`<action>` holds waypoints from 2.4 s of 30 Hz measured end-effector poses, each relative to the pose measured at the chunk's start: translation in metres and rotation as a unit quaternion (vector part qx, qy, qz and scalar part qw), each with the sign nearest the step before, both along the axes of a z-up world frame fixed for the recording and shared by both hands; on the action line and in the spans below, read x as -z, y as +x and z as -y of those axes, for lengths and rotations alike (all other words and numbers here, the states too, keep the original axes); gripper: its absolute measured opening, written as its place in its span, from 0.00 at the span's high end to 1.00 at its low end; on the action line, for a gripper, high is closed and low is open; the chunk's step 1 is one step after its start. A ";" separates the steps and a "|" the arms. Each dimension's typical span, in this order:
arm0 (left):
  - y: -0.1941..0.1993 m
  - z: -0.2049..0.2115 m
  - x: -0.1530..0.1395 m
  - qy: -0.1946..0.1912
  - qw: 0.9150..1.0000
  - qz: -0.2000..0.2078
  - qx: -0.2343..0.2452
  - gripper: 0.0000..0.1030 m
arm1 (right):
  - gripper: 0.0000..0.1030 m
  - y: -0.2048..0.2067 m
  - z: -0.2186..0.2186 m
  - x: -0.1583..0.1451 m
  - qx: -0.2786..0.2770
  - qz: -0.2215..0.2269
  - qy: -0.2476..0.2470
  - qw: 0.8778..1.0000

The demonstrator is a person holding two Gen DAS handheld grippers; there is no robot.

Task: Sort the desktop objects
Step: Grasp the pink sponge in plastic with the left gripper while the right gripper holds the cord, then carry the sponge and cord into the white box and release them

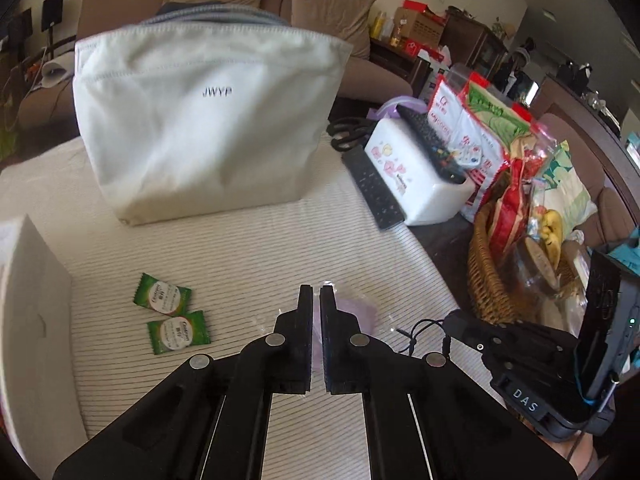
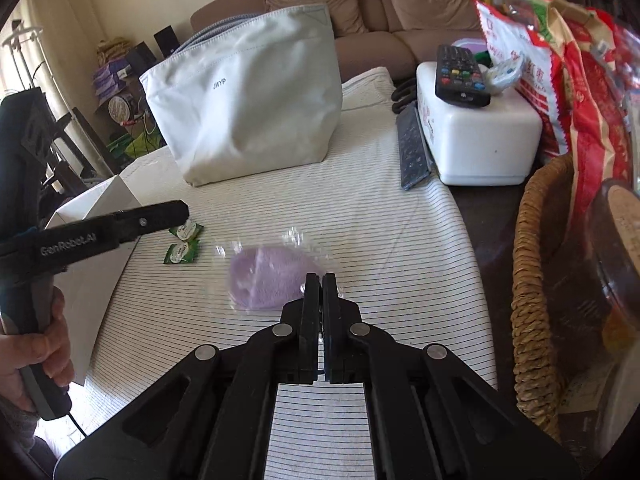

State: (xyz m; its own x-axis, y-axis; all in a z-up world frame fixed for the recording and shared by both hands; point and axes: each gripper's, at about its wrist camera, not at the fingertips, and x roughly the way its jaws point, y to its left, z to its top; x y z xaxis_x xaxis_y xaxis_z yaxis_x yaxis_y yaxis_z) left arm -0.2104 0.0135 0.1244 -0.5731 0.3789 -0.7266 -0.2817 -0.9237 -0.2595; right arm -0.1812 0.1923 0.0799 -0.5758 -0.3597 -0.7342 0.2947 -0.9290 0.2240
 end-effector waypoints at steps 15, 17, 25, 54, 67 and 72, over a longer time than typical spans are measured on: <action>0.023 -0.043 0.056 -0.150 0.971 0.007 0.184 0.30 | 0.98 0.050 0.003 -0.047 -0.014 -0.011 0.021 1.000; 0.014 -0.057 0.066 -0.189 0.959 -0.001 0.213 0.30 | 0.98 0.050 0.001 -0.043 -0.017 -0.009 0.018 1.000; -0.016 -0.091 0.104 -0.237 0.927 0.027 0.290 0.20 | 0.98 0.037 -0.006 -0.023 -0.022 0.005 0.009 1.000; 0.086 0.251 -0.086 -0.063 0.998 -0.009 -0.003 0.85 | 0.98 0.078 0.165 -0.148 -0.131 -0.045 -0.021 0.990; 0.087 0.467 -0.012 -0.123 0.979 0.073 -0.145 0.85 | 0.98 0.061 0.443 -0.089 -0.272 0.034 -0.052 0.960; 0.062 0.487 0.012 -0.133 0.976 0.087 -0.149 0.85 | 0.98 0.041 0.525 -0.040 -0.289 0.067 -0.031 0.954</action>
